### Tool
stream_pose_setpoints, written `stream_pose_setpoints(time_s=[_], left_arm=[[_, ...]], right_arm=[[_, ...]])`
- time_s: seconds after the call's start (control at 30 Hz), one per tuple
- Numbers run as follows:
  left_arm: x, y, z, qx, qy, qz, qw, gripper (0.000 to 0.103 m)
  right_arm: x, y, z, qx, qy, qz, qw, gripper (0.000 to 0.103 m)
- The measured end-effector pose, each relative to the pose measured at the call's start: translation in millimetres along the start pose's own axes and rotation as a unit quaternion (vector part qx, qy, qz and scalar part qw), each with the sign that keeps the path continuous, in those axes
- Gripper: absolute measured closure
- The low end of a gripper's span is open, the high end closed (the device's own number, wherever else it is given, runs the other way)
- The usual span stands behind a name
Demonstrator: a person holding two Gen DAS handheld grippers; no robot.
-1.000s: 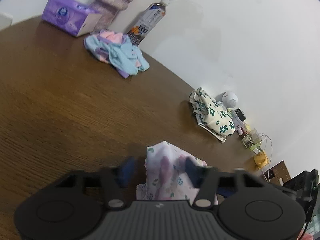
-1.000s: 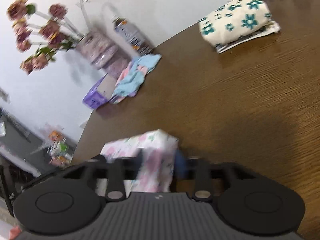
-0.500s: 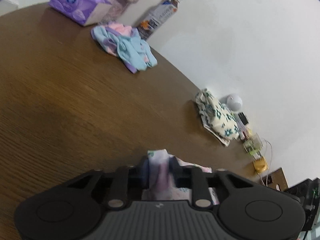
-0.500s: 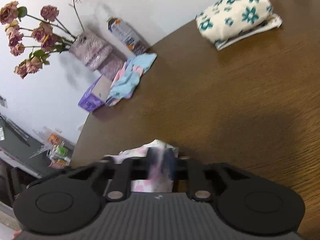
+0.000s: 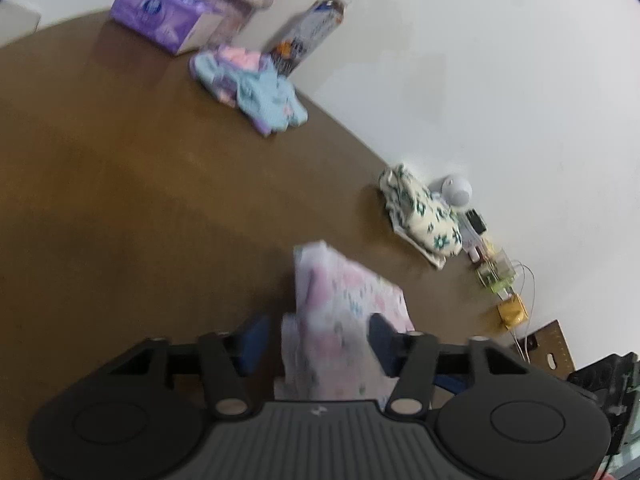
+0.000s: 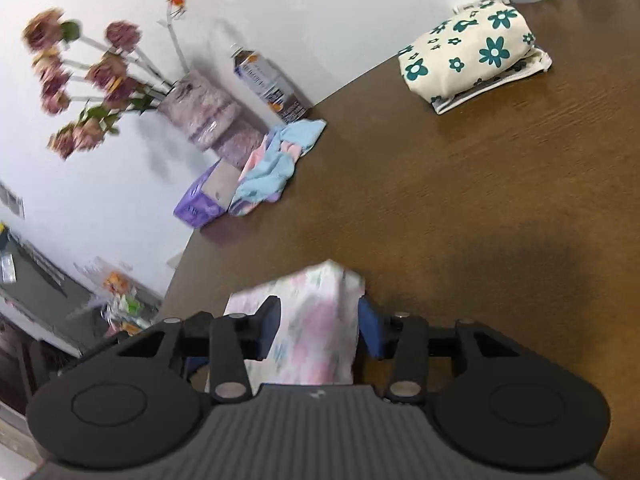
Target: Fold clothes
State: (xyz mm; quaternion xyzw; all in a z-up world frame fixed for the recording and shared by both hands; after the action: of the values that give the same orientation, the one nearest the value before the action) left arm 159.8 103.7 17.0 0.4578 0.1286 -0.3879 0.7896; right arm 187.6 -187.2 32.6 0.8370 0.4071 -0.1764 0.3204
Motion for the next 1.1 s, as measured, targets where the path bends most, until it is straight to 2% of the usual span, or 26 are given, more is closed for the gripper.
stream_pose_setpoints(time_s=[0.03, 0.07, 0.13, 0.2, 0.23, 0.27, 0.3, 0.33, 0.37, 0.4, 0.43, 0.5, 0.53, 0.57, 0.63, 0.7, 0.73, 0.77, 0.8, 0.83, 0.93, 0.97, 1.0, 1.03, 1.07, 1.1], left_arm=[[1.7, -2.4, -0.5, -0.006, -0.006, -0.006, 1.0000, 0.082], [4.1, -4.1, -1.4, -0.011, -0.009, -0.009, 0.9999, 0.087], [4.2, -6.7, -1.3, -0.018, -0.010, -0.008, 0.9998, 0.087], [-1.7, -7.7, 0.5, -0.022, -0.003, -0.004, 0.9997, 0.076], [-6.1, -8.7, 0.7, -0.023, 0.002, -0.002, 0.9997, 0.057], [-10.3, -10.8, 1.8, -0.021, 0.005, 0.004, 0.9997, 0.049], [-14.0, -12.9, 2.8, -0.019, 0.007, 0.009, 0.9997, 0.050], [-14.2, -15.0, 3.8, -0.018, 0.007, 0.007, 0.9998, 0.055], [-11.8, -16.7, 4.2, -0.018, 0.004, 0.002, 0.9998, 0.083], [-8.0, -18.0, 3.9, -0.019, -0.004, -0.004, 0.9998, 0.093], [-5.7, -18.6, 3.8, -0.023, -0.004, -0.006, 0.9997, 0.091], [-6.6, -19.3, 4.4, -0.030, -0.003, -0.006, 0.9995, 0.082], [-10.9, -19.8, 5.8, -0.030, 0.001, -0.005, 0.9995, 0.060], [-15.4, -20.5, 7.3, -0.028, 0.005, -0.003, 0.9996, 0.045], [-23.6, -22.6, 13.4, -0.006, 0.012, 0.006, 0.9999, 0.050], [-22.6, -24.7, 17.3, 0.005, 0.011, 0.002, 0.9999, 0.075], [-21.1, -25.8, 17.5, 0.005, 0.011, 0.001, 0.9999, 0.094], [-19.6, -27.0, 17.7, 0.005, 0.012, -0.001, 0.9999, 0.092], [-18.1, -28.1, 17.9, 0.005, 0.012, -0.002, 0.9999, 0.092], [-17.4, -29.1, 18.0, 0.004, 0.013, -0.003, 0.9999, 0.090], [-25.6, -30.9, 17.8, -0.005, 0.017, -0.004, 0.9998, 0.052], [-27.3, -32.4, 19.0, -0.001, 0.021, -0.002, 0.9998, 0.052], [-28.1, -34.0, 20.0, 0.002, 0.024, -0.002, 0.9997, 0.053], [-25.2, -35.4, 19.6, 0.001, 0.020, -0.008, 0.9998, 0.058], [-22.4, -36.9, 19.4, -0.001, 0.017, -0.013, 0.9998, 0.079], [-19.6, -38.3, 19.4, -0.003, 0.016, -0.016, 0.9997, 0.083]], right_arm=[[-1.4, -4.8, -0.6, -0.003, -0.006, -0.005, 1.000, 0.060], [-0.7, -8.9, -0.1, -0.003, -0.010, -0.010, 1.000, 0.062], [4.5, -15.1, 2.9, 0.004, -0.011, -0.022, 1.000, 0.089], [7.4, -18.2, 5.0, 0.010, -0.012, -0.022, 1.000, 0.093], [5.8, -19.4, 4.4, 0.008, -0.011, -0.020, 1.000, 0.092], [2.7, -20.1, 4.2, 0.008, -0.008, -0.018, 1.000, 0.091], [-1.2, -20.6, 4.2, 0.008, -0.006, -0.015, 1.000, 0.084], [-6.3, -21.6, 4.2, 0.008, -0.006, -0.008, 1.000, 0.078], [-11.4, -23.5, 4.1, 0.006, -0.007, 0.000, 1.000, 0.064], [-14.7, -25.5, 3.9, 0.004, -0.009, 0.004, 1.000, 0.064], [-15.5, -27.4, 3.8, 0.002, -0.013, 0.002, 1.000, 0.065], [-11.5, -30.6, 5.5, 0.007, -0.012, -0.007, 1.000, 0.098], [-9.6, -31.3, 6.4, 0.010, -0.011, -0.012, 1.000, 0.098], [-9.8, -31.9, 6.5, 0.012, -0.011, -0.013, 1.000, 0.098], [-12.3, -33.7, 6.3, 0.013, -0.010, -0.012, 1.000, 0.090], [-22.7, -37.4, 4.1, 0.008, -0.008, -0.006, 1.000, 0.066], [-26.2, -39.3, 2.8, 0.004, -0.011, -0.004, 1.000, 0.067], [-25.3, -41.3, 1.9, 0.001, -0.017, -0.007, 1.000, 0.071], [-21.7, -42.8, 2.3, 0.003, -0.018, -0.013, 1.000, 0.096], [-20.5, -44.1, 2.4, 0.004, -0.018, -0.016, 1.000, 0.097], [-26.9, -47.2, 1.4, 0.003, -0.018, -0.011, 1.000, 0.096], [-29.0, -48.2, 1.0, 0.003, -0.018, -0.010, 1.000, 0.091], [-31.1, -49.2, 0.7, 0.002, -0.018, -0.008, 1.000, 0.078], [-33.2, -50.2, 0.3, 0.002, -0.018, -0.006, 1.000, 0.069], [-34.6, -51.5, -0.3, 0.001, -0.018, -0.006, 1.000, 0.059], [-34.9, -53.2, -1.3, 0.000, -0.019, -0.009, 1.000, 0.058]])
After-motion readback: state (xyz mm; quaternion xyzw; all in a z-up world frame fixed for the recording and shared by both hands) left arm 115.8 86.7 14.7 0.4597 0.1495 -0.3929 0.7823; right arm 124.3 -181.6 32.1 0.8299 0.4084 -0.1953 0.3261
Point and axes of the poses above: each gripper's, at about its wrist camera, not at the fingertips, and x roughly the way its jaws point, z to its right, y to its top, the point moved 1 cm from there along x, roughly the way its jaws point, and after that the axes turned 12 degrees about x, right-handed, at the moved point
